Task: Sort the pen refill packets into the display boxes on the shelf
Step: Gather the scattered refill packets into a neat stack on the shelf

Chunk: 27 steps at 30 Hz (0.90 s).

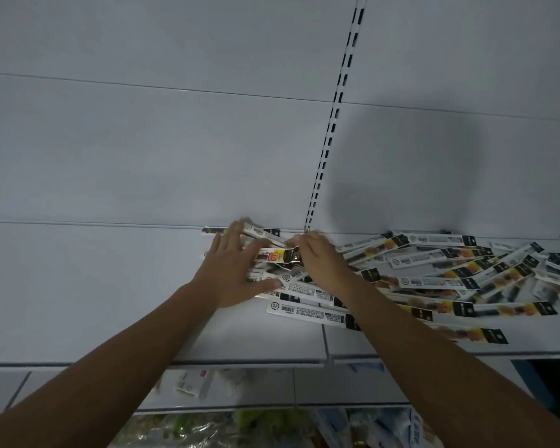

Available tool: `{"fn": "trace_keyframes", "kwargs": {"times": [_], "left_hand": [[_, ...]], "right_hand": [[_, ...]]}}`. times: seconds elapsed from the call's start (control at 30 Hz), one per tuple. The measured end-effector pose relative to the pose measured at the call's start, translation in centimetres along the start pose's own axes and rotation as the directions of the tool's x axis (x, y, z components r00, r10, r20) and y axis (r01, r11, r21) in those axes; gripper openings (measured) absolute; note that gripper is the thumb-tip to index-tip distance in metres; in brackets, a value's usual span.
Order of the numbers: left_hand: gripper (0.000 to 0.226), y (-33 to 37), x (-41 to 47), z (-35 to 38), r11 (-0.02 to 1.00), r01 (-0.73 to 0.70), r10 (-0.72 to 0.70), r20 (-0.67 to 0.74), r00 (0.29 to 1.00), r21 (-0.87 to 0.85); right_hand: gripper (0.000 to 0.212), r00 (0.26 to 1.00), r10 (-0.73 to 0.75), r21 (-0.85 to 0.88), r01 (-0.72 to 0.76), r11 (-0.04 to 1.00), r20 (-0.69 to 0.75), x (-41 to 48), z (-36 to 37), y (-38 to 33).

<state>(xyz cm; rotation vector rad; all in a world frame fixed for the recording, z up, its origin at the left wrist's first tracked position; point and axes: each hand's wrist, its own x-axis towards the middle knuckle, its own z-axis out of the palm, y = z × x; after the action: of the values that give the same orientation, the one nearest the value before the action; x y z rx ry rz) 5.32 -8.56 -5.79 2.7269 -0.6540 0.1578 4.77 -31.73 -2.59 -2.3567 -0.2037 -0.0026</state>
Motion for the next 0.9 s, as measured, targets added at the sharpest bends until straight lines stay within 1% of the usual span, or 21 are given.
{"fn": "trace_keyframes", "kwargs": {"times": [0.03,0.07,0.13,0.17,0.2,0.23,0.27,0.3,0.33,0.37,0.47,0.57,0.63,0.7,0.77,0.8,0.83,0.87,0.9], "left_hand": [[0.094,0.0,0.1,0.1,1.0,-0.014,0.013,-0.04,0.999,-0.025],[0.093,-0.1,0.1,0.1,0.999,-0.025,0.023,-0.053,0.998,-0.041],[0.096,-0.4,-0.1,-0.2,0.998,-0.032,0.029,-0.043,0.999,-0.05],[0.098,-0.6,-0.2,-0.6,0.998,-0.036,0.034,-0.043,0.999,-0.045],[0.098,-0.8,-0.3,-1.0,0.998,-0.047,0.046,-0.047,0.998,-0.034],[0.098,-1.0,-0.4,-1.4,0.998,-0.063,0.062,-0.049,0.997,-0.022],[0.096,-1.3,-0.4,-1.8,0.997,-0.079,0.079,-0.043,0.996,-0.011],[0.095,-1.5,-0.3,-2.1,0.996,-0.09,0.09,-0.026,0.996,-0.001],[0.094,-1.8,-0.1,-2.2,0.996,-0.088,0.088,0.004,0.996,0.011],[0.093,-1.9,0.2,-2.1,0.997,-0.079,0.078,0.045,0.996,0.027],[0.094,-1.8,1.2,-1.1,0.995,-0.071,0.061,0.139,0.988,0.069],[0.085,-0.9,1.7,-0.3,0.99,-0.143,0.142,0.117,0.983,-0.001],[0.079,-0.3,2.0,0.1,0.983,-0.175,0.179,0.085,0.98,-0.053],[0.079,0.4,2.1,-0.1,0.975,-0.126,0.141,0.071,0.987,-0.181],[0.077,1.0,1.9,-1.2,0.941,-0.064,0.088,0.059,0.994,-0.331],[0.078,0.8,1.6,-1.7,0.938,-0.05,0.073,0.055,0.996,-0.344],[0.08,0.5,1.3,-2.1,0.951,-0.056,0.073,0.045,0.996,-0.304],[0.085,-0.1,0.9,-2.4,0.97,-0.069,0.081,0.044,0.996,-0.233],[0.091,-0.5,0.5,-2.6,0.984,-0.072,0.084,0.067,0.994,-0.162]], "right_hand": [[0.044,1.0,0.009,0.097,-0.007,0.995,-0.019,-0.3,-0.3,-0.2],[0.043,0.999,0.006,0.141,0.001,0.99,-0.046,-0.4,-0.6,-0.2],[0.041,0.994,-0.018,0.115,0.031,0.993,-0.112,-0.8,-1.8,0.5],[0.04,0.992,-0.042,0.075,0.052,0.996,-0.12,-1.2,-2.5,1.0],[0.045,0.994,-0.073,0.019,0.075,0.997,-0.077,-1.7,-3.3,1.6],[0.059,0.995,-0.104,-0.073,0.105,0.992,0.009,-2.5,-4.0,2.3],[0.079,0.985,-0.133,-0.2,0.153,0.968,0.114,-3.4,-4.4,3.0],[0.098,0.966,-0.153,-0.327,0.216,0.92,0.207,-4.2,-4.6,3.8],[0.11,0.95,-0.161,-0.411,0.264,0.873,0.27,-4.9,-4.6,4.6],[0.117,0.944,-0.153,-0.449,0.277,0.849,0.294,-5.4,-4.4,5.3],[0.12,0.961,-0.135,-0.443,0.233,0.866,0.241,-5.1,-3.0,6.0],[0.119,0.971,-0.191,-0.399,0.233,0.887,0.143,-3.4,-1.5,4.5],[0.114,0.97,-0.23,-0.317,0.242,0.917,0.074,-2.4,-0.6,3.6],[0.108,0.968,-0.251,-0.187,0.249,0.95,0.012,-2.0,0.0,3.3],[0.106,0.964,-0.263,-0.09,0.259,0.962,-0.041,-2.2,-0.4,3.3],[0.106,0.959,-0.279,-0.1,0.273,0.957,-0.057,-2.4,-1.1,3.4],[0.107,0.954,-0.294,-0.157,0.283,0.946,-0.055,-2.7,-2.0,3.6],[0.108,0.957,-0.288,-0.236,0.273,0.933,-0.03,-3.1,-3.1,4.0],[0.111,0.97,-0.244,-0.316,0.235,0.919,0.012,-3.5,-4.2,4.5]]}}
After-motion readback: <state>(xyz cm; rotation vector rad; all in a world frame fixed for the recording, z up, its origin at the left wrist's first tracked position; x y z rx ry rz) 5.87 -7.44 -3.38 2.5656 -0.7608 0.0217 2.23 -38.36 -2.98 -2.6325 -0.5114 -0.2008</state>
